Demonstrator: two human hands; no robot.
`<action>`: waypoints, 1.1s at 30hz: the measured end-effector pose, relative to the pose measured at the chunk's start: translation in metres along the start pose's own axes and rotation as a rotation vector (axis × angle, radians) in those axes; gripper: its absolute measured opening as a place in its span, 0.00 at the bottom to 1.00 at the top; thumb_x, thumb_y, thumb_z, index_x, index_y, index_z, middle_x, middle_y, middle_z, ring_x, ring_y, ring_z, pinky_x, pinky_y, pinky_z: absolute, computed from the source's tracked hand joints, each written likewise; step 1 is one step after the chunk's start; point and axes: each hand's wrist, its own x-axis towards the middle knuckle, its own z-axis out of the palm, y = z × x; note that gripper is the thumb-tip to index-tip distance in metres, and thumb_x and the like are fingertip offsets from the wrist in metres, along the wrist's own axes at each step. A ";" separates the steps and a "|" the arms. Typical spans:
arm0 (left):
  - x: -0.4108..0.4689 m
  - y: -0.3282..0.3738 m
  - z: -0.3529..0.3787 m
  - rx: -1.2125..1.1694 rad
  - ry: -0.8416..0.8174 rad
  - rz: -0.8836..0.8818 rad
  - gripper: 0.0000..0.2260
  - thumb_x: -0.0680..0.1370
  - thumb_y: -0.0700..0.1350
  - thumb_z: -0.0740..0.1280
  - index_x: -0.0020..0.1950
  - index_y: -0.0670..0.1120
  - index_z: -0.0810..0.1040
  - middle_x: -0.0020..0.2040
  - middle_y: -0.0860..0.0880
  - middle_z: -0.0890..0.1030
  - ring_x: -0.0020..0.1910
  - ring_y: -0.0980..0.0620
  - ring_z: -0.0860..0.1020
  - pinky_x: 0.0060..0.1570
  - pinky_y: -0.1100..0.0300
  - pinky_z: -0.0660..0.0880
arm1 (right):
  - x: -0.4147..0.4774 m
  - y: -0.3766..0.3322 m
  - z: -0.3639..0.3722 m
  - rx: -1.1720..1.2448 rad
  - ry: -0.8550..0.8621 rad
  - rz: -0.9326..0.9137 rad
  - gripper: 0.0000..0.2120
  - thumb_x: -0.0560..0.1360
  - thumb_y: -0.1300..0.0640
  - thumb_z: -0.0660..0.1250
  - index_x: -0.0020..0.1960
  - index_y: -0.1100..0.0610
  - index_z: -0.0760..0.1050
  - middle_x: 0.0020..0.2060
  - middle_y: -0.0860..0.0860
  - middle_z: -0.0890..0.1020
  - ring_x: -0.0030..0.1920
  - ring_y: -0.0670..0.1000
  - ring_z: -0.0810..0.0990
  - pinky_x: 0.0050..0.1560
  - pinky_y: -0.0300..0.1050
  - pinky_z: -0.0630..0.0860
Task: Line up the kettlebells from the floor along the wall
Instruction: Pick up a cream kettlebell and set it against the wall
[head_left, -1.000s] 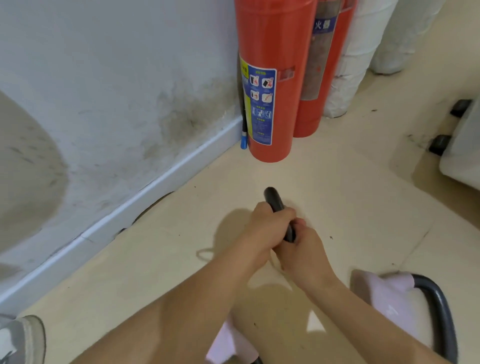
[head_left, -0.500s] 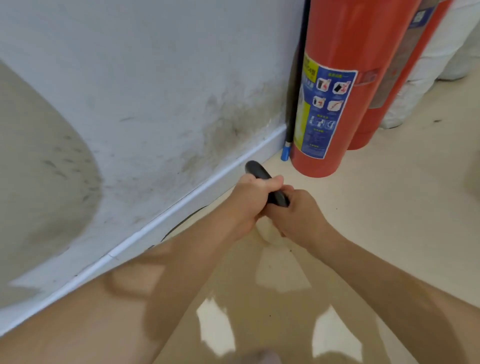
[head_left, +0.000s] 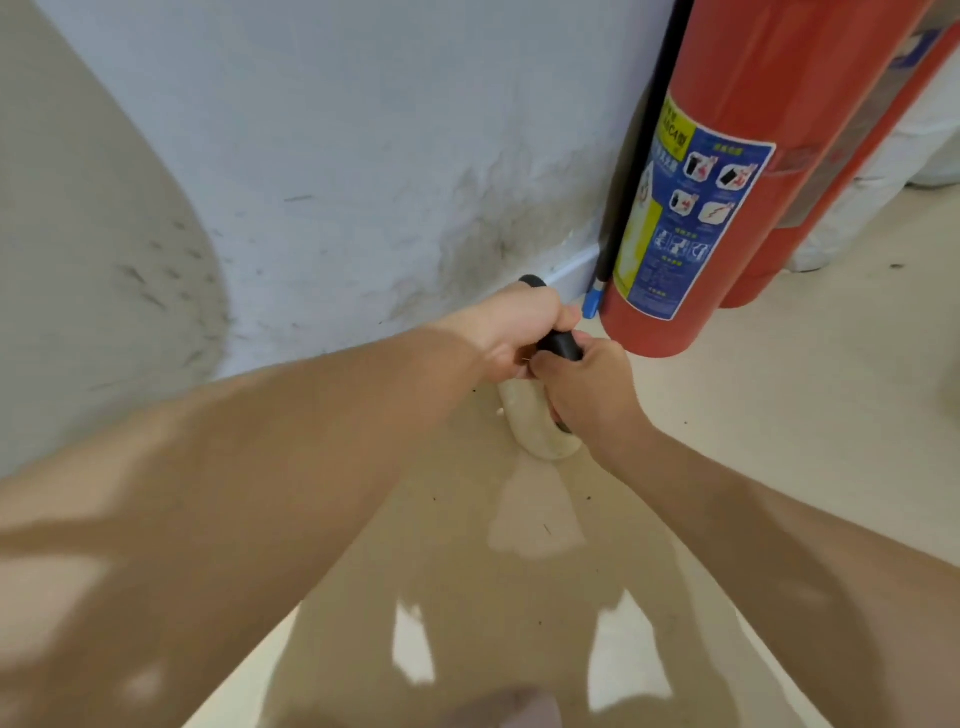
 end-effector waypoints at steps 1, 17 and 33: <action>0.000 0.002 0.000 0.021 0.007 -0.005 0.06 0.81 0.41 0.61 0.56 0.43 0.74 0.47 0.48 0.81 0.39 0.52 0.79 0.36 0.59 0.74 | 0.001 0.000 0.000 0.021 -0.008 0.014 0.06 0.69 0.61 0.66 0.33 0.58 0.74 0.22 0.52 0.72 0.22 0.53 0.70 0.27 0.44 0.69; 0.011 -0.001 -0.022 0.116 0.121 0.054 0.07 0.78 0.47 0.66 0.51 0.44 0.74 0.52 0.43 0.83 0.40 0.48 0.78 0.39 0.54 0.76 | 0.034 -0.003 0.003 -0.129 -0.071 -0.050 0.20 0.69 0.54 0.72 0.24 0.56 0.67 0.14 0.46 0.65 0.22 0.52 0.66 0.28 0.45 0.67; 0.004 0.000 -0.025 0.344 0.337 0.203 0.18 0.73 0.58 0.70 0.35 0.46 0.72 0.33 0.50 0.72 0.33 0.54 0.70 0.31 0.62 0.64 | 0.037 -0.010 -0.005 -0.239 -0.065 -0.220 0.20 0.69 0.60 0.67 0.25 0.56 0.59 0.21 0.52 0.64 0.25 0.54 0.66 0.28 0.48 0.67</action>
